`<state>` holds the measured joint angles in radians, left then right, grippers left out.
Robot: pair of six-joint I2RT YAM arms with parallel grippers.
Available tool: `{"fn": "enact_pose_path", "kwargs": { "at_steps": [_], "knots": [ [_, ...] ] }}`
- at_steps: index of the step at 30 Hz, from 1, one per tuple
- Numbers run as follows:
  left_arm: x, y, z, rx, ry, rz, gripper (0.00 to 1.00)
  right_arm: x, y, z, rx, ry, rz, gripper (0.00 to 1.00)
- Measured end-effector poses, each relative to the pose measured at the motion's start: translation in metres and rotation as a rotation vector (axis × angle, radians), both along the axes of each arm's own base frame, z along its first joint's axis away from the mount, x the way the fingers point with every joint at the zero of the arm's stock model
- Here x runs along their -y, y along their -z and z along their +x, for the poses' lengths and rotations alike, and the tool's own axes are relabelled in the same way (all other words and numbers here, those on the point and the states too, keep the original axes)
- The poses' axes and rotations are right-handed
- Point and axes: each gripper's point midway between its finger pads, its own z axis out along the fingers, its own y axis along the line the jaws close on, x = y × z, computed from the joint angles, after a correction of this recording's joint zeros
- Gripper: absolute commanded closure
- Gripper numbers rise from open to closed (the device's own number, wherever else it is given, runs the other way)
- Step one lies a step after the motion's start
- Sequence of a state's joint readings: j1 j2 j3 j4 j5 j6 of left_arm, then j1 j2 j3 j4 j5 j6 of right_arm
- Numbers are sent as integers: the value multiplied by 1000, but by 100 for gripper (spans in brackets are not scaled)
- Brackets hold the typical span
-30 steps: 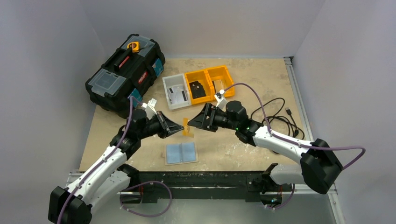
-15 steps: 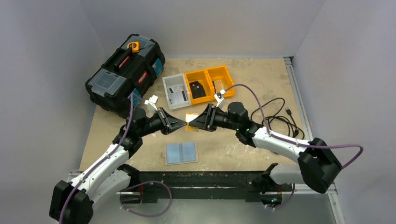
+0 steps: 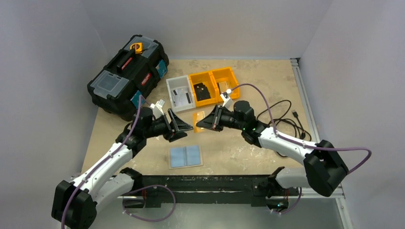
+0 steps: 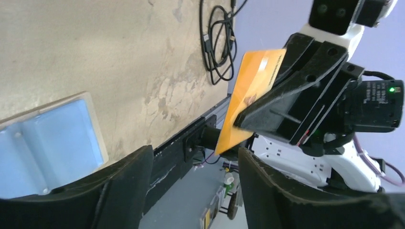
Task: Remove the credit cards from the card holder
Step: Place the credit card in the storage box.
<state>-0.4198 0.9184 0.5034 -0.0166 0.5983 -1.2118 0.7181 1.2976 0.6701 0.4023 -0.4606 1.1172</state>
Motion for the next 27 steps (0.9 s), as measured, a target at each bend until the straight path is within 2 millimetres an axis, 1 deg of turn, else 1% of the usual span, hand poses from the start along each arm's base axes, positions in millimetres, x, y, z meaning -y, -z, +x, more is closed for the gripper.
{"fn": "enact_pose_path", "kwargs": {
  "at_steps": [1, 4, 8, 9, 12, 14, 16, 20, 24, 27],
  "knots": [
    [-3, 2, -1, -8, -4, 37, 26, 1, 1, 2, 5, 2, -14, 100],
    [-12, 3, -3, 2, -14, 122, 23, 21, -1, 34, 30, 76, -67, 100],
    [-22, 2, -7, 26, -15, 202, 22, 56, -2, 93, 74, 209, -153, 100],
    [-25, 3, -8, 28, -12, 222, 22, 68, -1, 113, 81, 246, -179, 100],
    [-30, 11, -14, 15, -4, 263, 22, 93, 6, 159, 86, 326, -250, 100],
    [-33, 16, -18, 4, 5, 285, 22, 106, 13, 186, 83, 359, -293, 100],
    [-35, 18, -22, -3, 11, 299, 22, 113, 21, 207, 76, 378, -330, 100],
    [-39, 19, -28, 0, 20, 314, 22, 117, 44, 246, 55, 387, -398, 100],
    [-42, 15, -34, 12, 27, 323, 22, 120, 68, 275, 32, 391, -475, 100],
    [-44, 11, -38, 25, 28, 324, 22, 125, 83, 292, 24, 405, -537, 100]
  ]
}}
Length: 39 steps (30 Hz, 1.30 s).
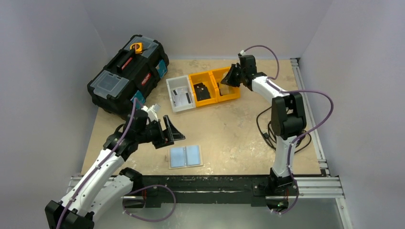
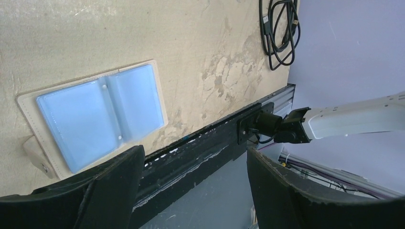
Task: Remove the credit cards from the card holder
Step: Place the credit card in the storage box, then close the card holder at the center of the board.
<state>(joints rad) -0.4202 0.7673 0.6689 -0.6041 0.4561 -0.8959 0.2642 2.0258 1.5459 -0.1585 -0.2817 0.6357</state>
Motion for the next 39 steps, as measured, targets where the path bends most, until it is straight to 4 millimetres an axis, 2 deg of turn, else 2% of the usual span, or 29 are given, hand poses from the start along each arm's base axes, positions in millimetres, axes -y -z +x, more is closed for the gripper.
{"fn": "enact_pose_path", "kwargs": {
  "at_steps": [7, 11, 14, 19, 23, 26, 30, 34, 37, 39],
  "knots": [
    [-3, -2, -6, 0, 1, 2, 22, 10, 21, 21, -25, 13, -105, 100],
    [-3, -1, -6, -4, 1, 4, 22, 14, 34, 23, -53, 9, -140, 78],
    [-3, -1, -6, -6, 1, 4, 22, 17, 41, 16, -85, -1, -163, 66],
    [-2, 3, -5, -21, 2, 11, 22, 20, 33, 19, -81, 6, -187, 54],
    [-1, 6, -5, -35, 7, 18, 22, 23, 27, 17, -85, 14, -198, 50],
    [3, 9, -6, -37, 23, 27, 22, 29, 16, 12, -87, 31, -217, 49],
    [12, 21, -10, -51, 62, 78, 25, 36, -19, -1, -42, 53, -215, 48],
    [22, 45, -18, -74, 107, 186, 32, 44, -60, -32, 25, 80, -192, 48],
    [27, 65, -22, -86, 132, 276, 37, 47, -73, -60, 53, 88, -171, 48],
    [31, 77, -25, -93, 155, 334, 40, 46, -73, -82, 55, 79, -161, 48]
  ]
}}
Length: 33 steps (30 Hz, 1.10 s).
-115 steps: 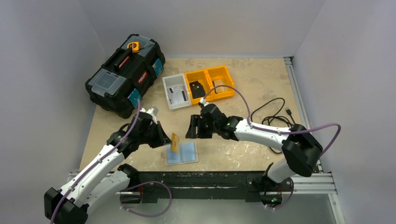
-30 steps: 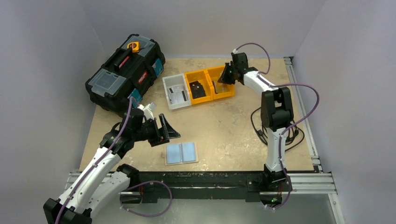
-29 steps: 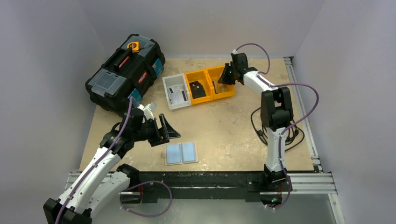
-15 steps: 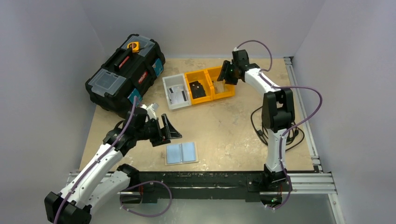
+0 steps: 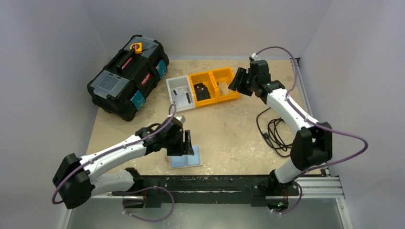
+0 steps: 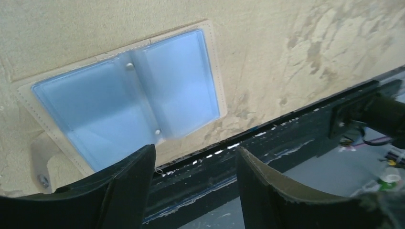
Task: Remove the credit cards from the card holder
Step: Close the card holder at the center of the board.
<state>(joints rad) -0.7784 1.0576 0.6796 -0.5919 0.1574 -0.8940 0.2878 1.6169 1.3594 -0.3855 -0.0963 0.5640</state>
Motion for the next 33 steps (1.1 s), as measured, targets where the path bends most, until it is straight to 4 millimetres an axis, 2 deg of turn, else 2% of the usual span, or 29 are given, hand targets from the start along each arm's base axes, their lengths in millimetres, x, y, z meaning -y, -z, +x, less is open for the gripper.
{"fn": "enact_pose_path", "kwargs": {
  "at_steps": [6, 13, 17, 19, 21, 30, 33],
  "knots": [
    [17, 29, -3, 17, 88, 185, 40, -10, 28, -58, -59, -52, -3, 48],
    [40, 46, 5, 70, 146, 338, 41, -22, 34, -101, -66, -106, 6, 48],
    [45, 62, 6, 88, 173, 446, 44, -30, 42, -121, -75, -139, 18, 48],
    [42, 71, 6, 89, 185, 518, 48, -33, 50, -131, -93, -150, 20, 48],
    [40, 77, 7, 93, 189, 570, 57, -35, 59, -139, -113, -160, 19, 48],
    [30, 74, 10, 127, 177, 635, 100, -35, 97, -172, -198, -183, 33, 49],
    [31, 70, 11, 134, 175, 625, 100, -42, 103, -183, -215, -203, 57, 49]
  ]
}}
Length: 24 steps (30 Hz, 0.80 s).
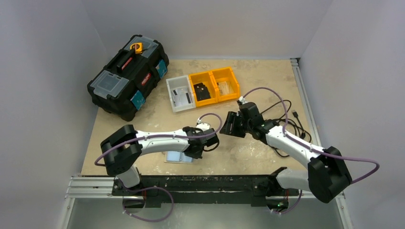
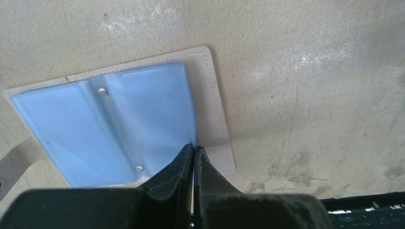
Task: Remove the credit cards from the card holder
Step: Close the card holder at the center of the board.
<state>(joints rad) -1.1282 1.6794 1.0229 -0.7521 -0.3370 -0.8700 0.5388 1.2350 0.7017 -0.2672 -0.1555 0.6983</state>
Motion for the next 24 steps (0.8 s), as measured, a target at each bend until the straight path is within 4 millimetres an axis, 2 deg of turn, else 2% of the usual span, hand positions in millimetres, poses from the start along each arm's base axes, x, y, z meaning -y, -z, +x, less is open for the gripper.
{"fn": "enact_pose_path", "kwargs": {
  "at_steps": [4, 10, 14, 19, 24],
  "knots": [
    [6, -10, -1, 11, 2, -68, 100, -18, 5, -15, -18, -52, 46, 49],
    [19, -39, 0, 22, -16, -260, 100, -43, 20, -39, -66, -119, 117, 46],
    [19, -54, 6, 26, -64, -370, 100, -49, 34, -48, -109, -128, 144, 43],
    [10, -57, 7, 2, -125, -461, 100, -53, 40, -50, -124, -123, 157, 37],
    [0, -46, 3, -46, -185, -514, 100, -56, 38, -49, -117, -118, 173, 36]
  ]
}}
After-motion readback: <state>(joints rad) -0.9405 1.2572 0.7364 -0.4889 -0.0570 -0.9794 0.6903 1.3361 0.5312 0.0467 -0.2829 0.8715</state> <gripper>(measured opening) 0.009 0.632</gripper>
